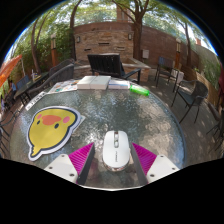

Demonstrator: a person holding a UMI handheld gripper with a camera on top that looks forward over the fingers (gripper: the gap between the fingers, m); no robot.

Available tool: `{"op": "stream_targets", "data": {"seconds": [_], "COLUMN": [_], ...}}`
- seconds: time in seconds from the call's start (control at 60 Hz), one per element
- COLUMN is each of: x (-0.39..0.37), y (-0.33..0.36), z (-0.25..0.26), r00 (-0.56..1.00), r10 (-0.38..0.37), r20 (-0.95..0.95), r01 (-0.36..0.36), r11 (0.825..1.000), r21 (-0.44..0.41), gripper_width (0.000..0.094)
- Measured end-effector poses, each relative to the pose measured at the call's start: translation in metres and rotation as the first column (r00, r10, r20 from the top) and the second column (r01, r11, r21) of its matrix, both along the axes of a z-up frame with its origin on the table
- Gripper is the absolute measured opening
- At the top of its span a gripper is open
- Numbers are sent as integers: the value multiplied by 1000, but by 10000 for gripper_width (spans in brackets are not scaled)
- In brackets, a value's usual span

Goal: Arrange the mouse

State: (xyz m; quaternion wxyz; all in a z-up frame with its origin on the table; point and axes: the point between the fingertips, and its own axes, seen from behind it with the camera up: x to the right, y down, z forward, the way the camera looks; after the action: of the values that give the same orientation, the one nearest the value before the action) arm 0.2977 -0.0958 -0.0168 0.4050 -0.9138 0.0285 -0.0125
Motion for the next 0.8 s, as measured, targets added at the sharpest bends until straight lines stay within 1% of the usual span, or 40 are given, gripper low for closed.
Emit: {"op": "stream_targets", "data": {"seconds": [0.05, 0.1, 0.15, 0.2, 0.3, 0.35, 0.383, 0.433, 0.467, 0.533, 0.583, 0.633, 0.667, 0.7, 0.75, 0.783, 0.8], "x": [5, 5, 6, 5, 7, 10, 10, 18, 29, 42, 51, 45, 37, 30, 2, -24, -29], "y": [3, 3, 3, 5, 3, 0, 1, 1, -1, 4, 13, 22, 30, 39, 50, 58, 66], "z": [-4, -1, -1, -2, 1, 3, 2, 14, 30, 71, 106, 149, 177, 205, 234, 251, 251], "r00": [1000, 1000, 1000, 1000, 999, 999, 998, 994, 990, 977, 967, 962, 961, 962, 970, 977, 981], "r10": [-8, -3, 0, 10, 6, -13, -35, -89, -112, -187, -234, -262, -268, -268, -239, -211, -190], "r20": [9, 15, 12, 22, 34, 53, 61, 71, 85, 103, 98, 77, 65, 62, 42, 31, 25], "r01": [8, 3, 0, -11, -7, 13, 35, 88, 110, 177, 216, 238, 240, 236, 207, 182, 165], "r11": [1000, 1000, 1000, 1000, 1000, 1000, 999, 996, 993, 979, 963, 942, 929, 919, 907, 902, 903], "r21": [1, 11, 17, 18, 4, -6, -4, 19, 33, 102, 160, 235, 283, 315, 367, 392, 397], "gripper_width": [595, 502, 483, 442, 368, 367, 346, 345, 344, 345, 346, 345, 344, 343, 342, 341, 341]}}
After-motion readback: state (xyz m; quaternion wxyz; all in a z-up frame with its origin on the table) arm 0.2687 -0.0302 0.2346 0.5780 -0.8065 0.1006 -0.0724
